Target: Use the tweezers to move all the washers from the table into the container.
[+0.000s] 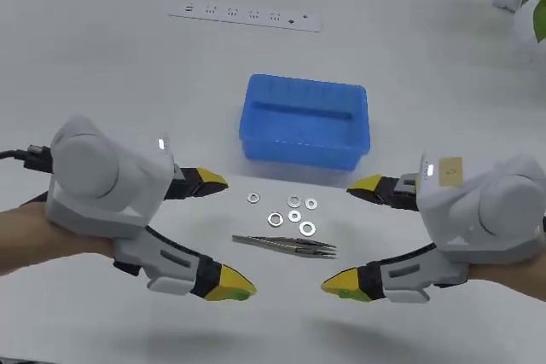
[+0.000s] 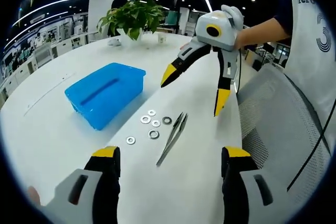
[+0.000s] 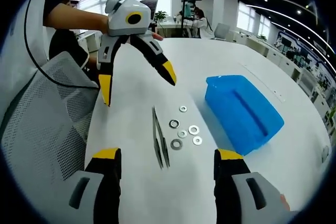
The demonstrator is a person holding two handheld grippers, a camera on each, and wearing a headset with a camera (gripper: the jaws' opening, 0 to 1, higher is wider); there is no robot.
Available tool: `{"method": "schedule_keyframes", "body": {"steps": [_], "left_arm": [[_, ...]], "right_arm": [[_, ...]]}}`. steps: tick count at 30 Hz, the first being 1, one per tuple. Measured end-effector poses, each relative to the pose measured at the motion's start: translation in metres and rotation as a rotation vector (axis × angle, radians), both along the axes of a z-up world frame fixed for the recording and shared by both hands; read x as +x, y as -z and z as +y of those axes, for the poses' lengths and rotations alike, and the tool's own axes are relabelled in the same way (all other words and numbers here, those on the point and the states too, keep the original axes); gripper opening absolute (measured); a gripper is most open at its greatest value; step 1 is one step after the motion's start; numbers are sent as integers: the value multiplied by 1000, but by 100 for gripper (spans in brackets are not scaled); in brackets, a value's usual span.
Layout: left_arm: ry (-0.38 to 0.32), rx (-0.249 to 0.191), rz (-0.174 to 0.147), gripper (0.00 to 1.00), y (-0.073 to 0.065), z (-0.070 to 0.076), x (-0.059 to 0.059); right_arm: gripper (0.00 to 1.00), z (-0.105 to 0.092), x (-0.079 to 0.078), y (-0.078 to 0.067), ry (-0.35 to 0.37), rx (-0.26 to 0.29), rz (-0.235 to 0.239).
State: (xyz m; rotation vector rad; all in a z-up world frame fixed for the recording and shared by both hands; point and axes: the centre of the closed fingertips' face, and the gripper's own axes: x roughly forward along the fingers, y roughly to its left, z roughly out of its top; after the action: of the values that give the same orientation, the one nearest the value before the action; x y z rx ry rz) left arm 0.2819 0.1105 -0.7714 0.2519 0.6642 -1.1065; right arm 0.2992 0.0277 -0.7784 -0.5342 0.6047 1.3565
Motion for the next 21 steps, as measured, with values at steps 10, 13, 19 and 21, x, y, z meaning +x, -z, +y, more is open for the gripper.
{"method": "schedule_keyframes", "body": {"steps": [10,13,19,21], "left_arm": [[-11,0,9,86,-2,3,2],[-8,-4,7,86,-4,2,2],[0,4,26,86,-1,2,-2],[-6,3,26,86,-2,3,-1]], "right_arm": [[75,-6,2,1,20,-4,3],[75,-8,1,0,26,-5,6],[75,-10,-2,3,26,-14,6],[75,-11,-2,3,29,-16,7]]}}
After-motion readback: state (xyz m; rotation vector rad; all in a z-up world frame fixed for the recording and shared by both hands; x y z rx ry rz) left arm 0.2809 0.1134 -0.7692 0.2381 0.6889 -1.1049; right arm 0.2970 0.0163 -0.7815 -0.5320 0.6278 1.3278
